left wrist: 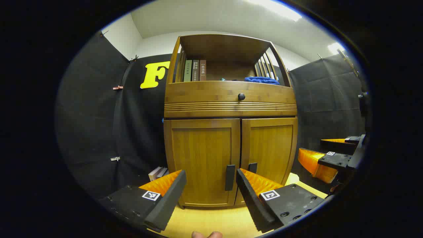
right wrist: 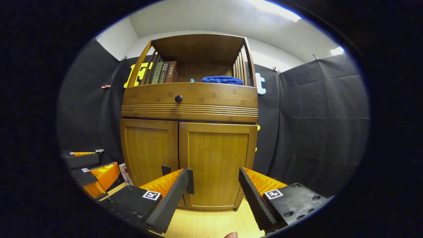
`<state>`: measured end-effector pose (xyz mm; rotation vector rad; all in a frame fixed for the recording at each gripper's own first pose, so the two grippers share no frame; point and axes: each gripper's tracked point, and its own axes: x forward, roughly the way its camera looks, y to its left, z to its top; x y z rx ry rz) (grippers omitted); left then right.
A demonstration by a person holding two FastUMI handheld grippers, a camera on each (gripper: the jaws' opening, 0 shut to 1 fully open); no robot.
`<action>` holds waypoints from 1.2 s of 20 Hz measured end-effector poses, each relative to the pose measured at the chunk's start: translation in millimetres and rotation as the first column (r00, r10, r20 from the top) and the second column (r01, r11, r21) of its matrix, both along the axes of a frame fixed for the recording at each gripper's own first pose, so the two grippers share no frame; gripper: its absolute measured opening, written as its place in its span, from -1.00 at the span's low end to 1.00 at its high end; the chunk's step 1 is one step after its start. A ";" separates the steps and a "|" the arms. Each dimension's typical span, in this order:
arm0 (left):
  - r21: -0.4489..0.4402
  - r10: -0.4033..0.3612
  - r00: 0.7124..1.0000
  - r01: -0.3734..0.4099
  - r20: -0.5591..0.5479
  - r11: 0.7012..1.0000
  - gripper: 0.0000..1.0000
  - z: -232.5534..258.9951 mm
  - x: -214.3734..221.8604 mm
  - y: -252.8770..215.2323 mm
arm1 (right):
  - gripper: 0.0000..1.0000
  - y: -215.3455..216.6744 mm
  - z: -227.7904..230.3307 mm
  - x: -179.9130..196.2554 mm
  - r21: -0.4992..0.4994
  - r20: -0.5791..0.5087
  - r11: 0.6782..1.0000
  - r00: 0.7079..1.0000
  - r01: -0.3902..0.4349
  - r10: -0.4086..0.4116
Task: Open the right door of the double-door shoe cabinet with the right hand, and open the left door with the left hand.
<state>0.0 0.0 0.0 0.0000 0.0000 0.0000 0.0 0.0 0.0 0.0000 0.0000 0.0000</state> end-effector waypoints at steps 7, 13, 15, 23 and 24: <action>0.000 0.007 1.000 -0.007 0.000 1.000 0.88 1.2 1.5 2.4 | 0.94 2.5 3.9 -2.9 -0.005 0.006 1.000 1.000 0.002 -0.002; 0.003 0.002 1.000 -0.002 0.000 1.000 0.83 1.0 3.2 2.7 | 0.95 1.0 4.1 -0.9 0.001 0.001 1.000 1.000 0.005 -0.005; 0.003 0.002 1.000 -0.002 0.000 1.000 0.83 0.9 3.0 3.1 | 0.95 2.6 4.4 -1.1 -0.004 0.000 1.000 1.000 0.007 -0.007; 0.009 0.011 1.000 -0.011 0.001 1.000 0.88 -1.7 3.3 10.7 | 0.95 9.2 -6.8 13.8 0.001 -0.029 1.000 0.999 -0.024 0.024; 0.011 0.013 1.000 -0.013 0.002 1.000 0.83 -3.2 3.8 12.4 | 0.92 12.2 -9.5 17.5 0.008 -0.032 0.999 0.999 -0.034 0.034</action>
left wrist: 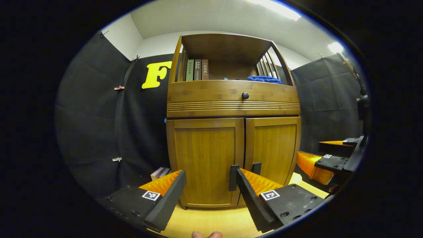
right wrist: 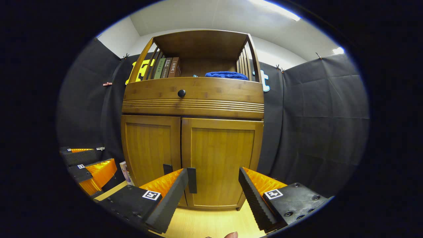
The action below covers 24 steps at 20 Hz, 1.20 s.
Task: Open the right door of the double-door shoe cabinet with the right hand, and open the left door with the left hand.
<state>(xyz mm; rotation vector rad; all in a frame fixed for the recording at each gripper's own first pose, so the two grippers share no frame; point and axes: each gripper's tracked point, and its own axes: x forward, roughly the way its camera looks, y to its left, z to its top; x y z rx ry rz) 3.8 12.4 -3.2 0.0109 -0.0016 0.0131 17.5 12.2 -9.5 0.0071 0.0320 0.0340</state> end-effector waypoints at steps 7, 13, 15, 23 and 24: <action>-0.002 0.008 1.000 -0.008 -0.015 1.000 0.83 -4.9 5.5 11.1 | 0.95 31.6 -35.5 32.9 0.000 -0.034 0.998 0.998 -0.057 0.057; -0.002 0.002 1.000 -0.002 -0.025 1.000 0.83 -9.5 10.0 17.1 | 0.96 47.8 -76.5 82.6 0.008 -0.101 0.998 0.993 -0.059 0.059; -0.002 0.000 1.000 0.000 -0.031 1.000 0.83 -11.9 12.1 19.5 | 0.96 54.6 -89.8 98.9 0.000 -0.114 0.998 0.991 -0.063 0.063; -0.001 0.007 0.999 -0.007 -0.045 1.000 0.88 -18.3 19.3 38.1 | 0.76 72.0 -153.9 140.0 0.107 -0.255 0.992 0.962 -0.072 0.097; -0.003 0.010 0.999 -0.010 -0.046 1.000 0.88 -19.0 19.2 41.1 | 0.65 74.2 -159.0 147.2 0.113 -0.259 0.991 0.961 -0.070 0.097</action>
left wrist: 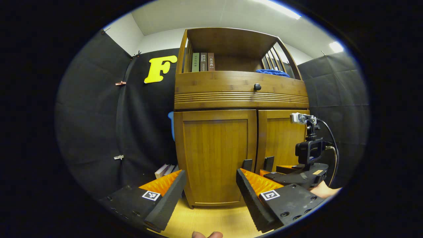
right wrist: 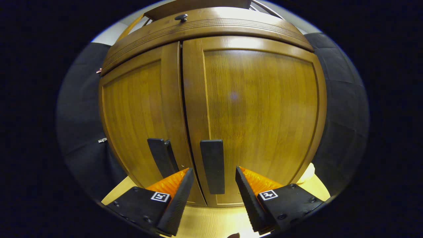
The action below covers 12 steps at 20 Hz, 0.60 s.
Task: Open the right door of the double-door shoe cabinet with the right hand, and open the left door with the left hand.
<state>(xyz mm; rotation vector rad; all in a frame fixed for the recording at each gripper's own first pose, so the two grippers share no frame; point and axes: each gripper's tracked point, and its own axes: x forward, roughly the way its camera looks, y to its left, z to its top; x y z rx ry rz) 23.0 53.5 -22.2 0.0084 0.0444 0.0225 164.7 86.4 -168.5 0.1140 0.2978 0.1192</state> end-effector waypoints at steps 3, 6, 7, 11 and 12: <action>-0.004 0.008 1.000 -0.008 -0.003 1.000 0.88 -1.0 0.3 7.6 | 0.40 -0.3 -2.3 12.5 -0.012 0.009 1.000 1.000 0.012 -0.012; -0.003 0.012 1.000 -0.012 -0.006 1.000 0.88 -2.4 1.2 11.2 | -0.19 -0.4 -5.9 14.5 -0.044 0.006 0.999 1.000 0.009 -0.009; -0.004 0.012 1.000 -0.012 -0.007 1.000 0.88 -2.6 1.8 11.2 | -0.19 -1.5 -1.9 10.5 -0.061 0.010 0.998 1.000 0.003 -0.003; -0.009 0.010 1.000 -0.010 -0.003 1.000 0.88 -2.7 0.8 6.6 | -0.46 -0.9 -6.8 13.2 -0.100 0.003 0.995 1.000 -0.021 0.022; -0.008 0.009 1.000 -0.009 -0.003 1.000 0.88 -2.3 0.4 5.8 | -0.46 -0.6 -6.2 12.4 -0.095 0.000 0.995 1.000 -0.023 0.023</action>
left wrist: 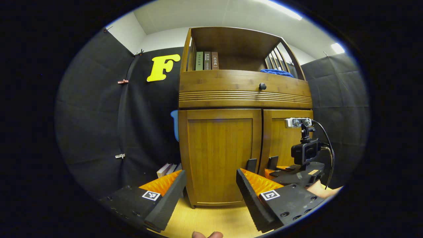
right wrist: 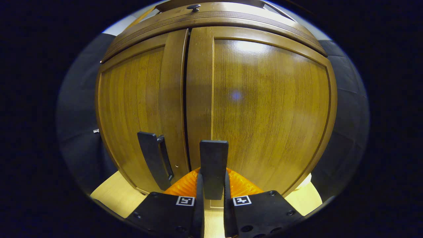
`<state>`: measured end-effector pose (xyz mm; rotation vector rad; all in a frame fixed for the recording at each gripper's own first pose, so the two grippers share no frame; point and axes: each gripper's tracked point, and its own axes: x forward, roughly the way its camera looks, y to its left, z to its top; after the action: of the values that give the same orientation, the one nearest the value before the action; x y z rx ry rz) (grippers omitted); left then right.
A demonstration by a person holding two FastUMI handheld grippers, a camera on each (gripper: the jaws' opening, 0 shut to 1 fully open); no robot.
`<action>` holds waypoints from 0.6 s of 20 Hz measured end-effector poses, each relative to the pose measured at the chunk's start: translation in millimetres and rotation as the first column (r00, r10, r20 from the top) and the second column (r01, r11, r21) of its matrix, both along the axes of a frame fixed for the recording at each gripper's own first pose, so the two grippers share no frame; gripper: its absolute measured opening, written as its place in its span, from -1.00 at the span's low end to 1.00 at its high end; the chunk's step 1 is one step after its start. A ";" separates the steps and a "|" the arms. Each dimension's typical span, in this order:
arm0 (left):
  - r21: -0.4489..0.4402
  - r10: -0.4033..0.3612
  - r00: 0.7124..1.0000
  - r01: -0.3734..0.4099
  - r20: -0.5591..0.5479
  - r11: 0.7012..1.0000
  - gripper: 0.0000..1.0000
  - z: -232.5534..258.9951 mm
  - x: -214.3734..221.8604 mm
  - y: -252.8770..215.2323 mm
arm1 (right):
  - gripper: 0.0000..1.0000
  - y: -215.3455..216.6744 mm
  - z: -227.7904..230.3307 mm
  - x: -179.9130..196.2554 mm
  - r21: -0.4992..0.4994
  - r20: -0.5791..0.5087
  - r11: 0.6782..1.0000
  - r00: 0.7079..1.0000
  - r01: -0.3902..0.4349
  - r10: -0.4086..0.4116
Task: Open the right door of the double-door shoe cabinet with the right hand, and open the left door with the left hand.
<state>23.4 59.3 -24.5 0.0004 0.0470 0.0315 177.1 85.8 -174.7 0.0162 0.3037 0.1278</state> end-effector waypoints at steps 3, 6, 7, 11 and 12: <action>0.004 0.005 1.000 -0.005 0.002 1.000 0.88 1.0 -4.4 -2.8 | -0.46 -1.0 4.1 -5.6 0.021 -0.005 1.000 1.000 -0.003 0.003; 0.010 0.012 1.000 -0.012 0.004 1.000 0.88 1.9 -9.2 -4.6 | -0.46 -1.9 19.8 -7.9 0.068 -0.020 0.998 1.000 -0.011 0.012; 0.009 0.015 1.000 -0.015 0.005 1.000 0.88 2.7 -10.4 -5.1 | -0.46 -1.2 26.0 -6.8 0.072 -0.021 0.997 1.000 -0.018 0.019; 0.007 0.024 1.000 -0.024 0.007 1.000 0.88 0.5 -16.7 -10.5 | -0.46 -1.7 29.4 -13.7 0.058 -0.019 0.998 0.999 -0.028 0.029; 0.009 0.026 1.000 -0.026 0.007 1.000 0.88 1.0 -18.9 -11.7 | -0.46 -1.8 29.9 -15.1 0.055 -0.021 0.998 0.999 -0.025 0.026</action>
<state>4.5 47.6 -23.5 0.0086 0.0396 0.0575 162.0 84.0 -144.8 0.0683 0.3218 0.1617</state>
